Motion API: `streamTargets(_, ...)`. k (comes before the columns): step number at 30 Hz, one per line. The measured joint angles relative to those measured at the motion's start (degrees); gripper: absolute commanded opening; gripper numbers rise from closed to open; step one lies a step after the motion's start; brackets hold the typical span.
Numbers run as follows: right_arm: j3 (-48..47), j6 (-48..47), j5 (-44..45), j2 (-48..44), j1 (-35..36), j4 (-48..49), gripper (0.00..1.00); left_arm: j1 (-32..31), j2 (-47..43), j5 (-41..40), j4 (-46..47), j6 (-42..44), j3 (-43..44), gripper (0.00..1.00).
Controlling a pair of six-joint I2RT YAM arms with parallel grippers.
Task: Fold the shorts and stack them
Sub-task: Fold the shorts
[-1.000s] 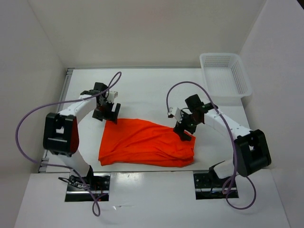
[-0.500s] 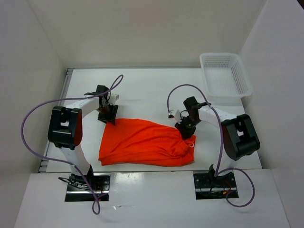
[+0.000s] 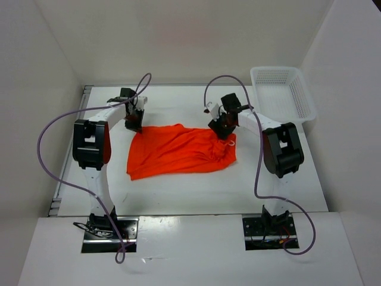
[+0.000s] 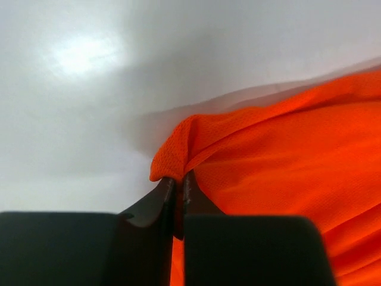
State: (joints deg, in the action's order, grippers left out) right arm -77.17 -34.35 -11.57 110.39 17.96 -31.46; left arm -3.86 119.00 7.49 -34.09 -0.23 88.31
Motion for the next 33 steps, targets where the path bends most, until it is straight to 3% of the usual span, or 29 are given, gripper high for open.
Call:
streamTargets(1, -2.1, 0.5, 1.2, 1.2, 0.0, 1.5, 0.8, 0.3, 1.0, -0.5, 0.6, 0.1, 1.9, 0.25)
streamTargets(2, -4.1, 1.0, 2.4, 2.3, -0.1, 2.7, 0.85, 0.5, 1.7, -1.2, 1.1, 0.2, 3.6, 0.38)
streamTargets(3, -6.2, 1.2, 3.7, 3.2, -0.1, 3.9, 0.88, 0.7, 2.3, -2.0, 1.4, -0.2, 5.4, 0.58)
streamTargets(4, -7.5, 1.6, 4.7, 3.5, -0.2, 4.9, 0.88, 0.8, 2.4, -2.8, 2.0, 0.3, 6.6, 0.68)
streamTargets(5, -8.5, 2.0, 5.4, 3.5, -0.2, 5.5, 0.88, 0.8, 2.4, -3.4, 2.4, 0.4, 7.3, 0.76)
streamTargets(7, -10.1, 3.4, 6.2, 2.8, -0.3, 5.6, 0.88, 1.1, 2.2, -4.7, 3.0, 0.1, 8.8, 0.82)
streamTargets(10, -10.9, 5.1, 5.6, -0.1, -0.5, 4.4, 0.82, 1.7, 0.4, -4.2, 2.2, 0.0, 8.7, 0.84)
streamTargets(11, -10.8, 5.5, 4.9, -1.7, -0.6, 3.2, 0.75, 2.1, -1.0, -3.5, 1.8, 0.0, 7.7, 0.84)
streamTargets(14, -9.6, 7.4, 2.0, -7.6, -0.7, -0.2, 0.65, 3.1, -8.7, -1.5, -1.2, 0.0, 1.0, 0.84)
streamTargets(18, -3.7, 11.6, -0.3, -15.1, -0.7, -1.4, 0.63, 2.5, -19.7, 0.4, -7.3, 0.0, -10.9, 0.81)
streamTargets(23, 1.5, 16.0, -2.3, -15.3, -1.5, -3.0, 0.63, -0.3, -25.8, 0.6, -12.2, 0.0, -24.1, 0.81)
streamTargets(33, 6.7, 18.5, -4.9, -14.9, -1.9, -4.2, 0.62, -0.8, -26.2, 1.3, -13.4, 0.0, -28.2, 0.78)
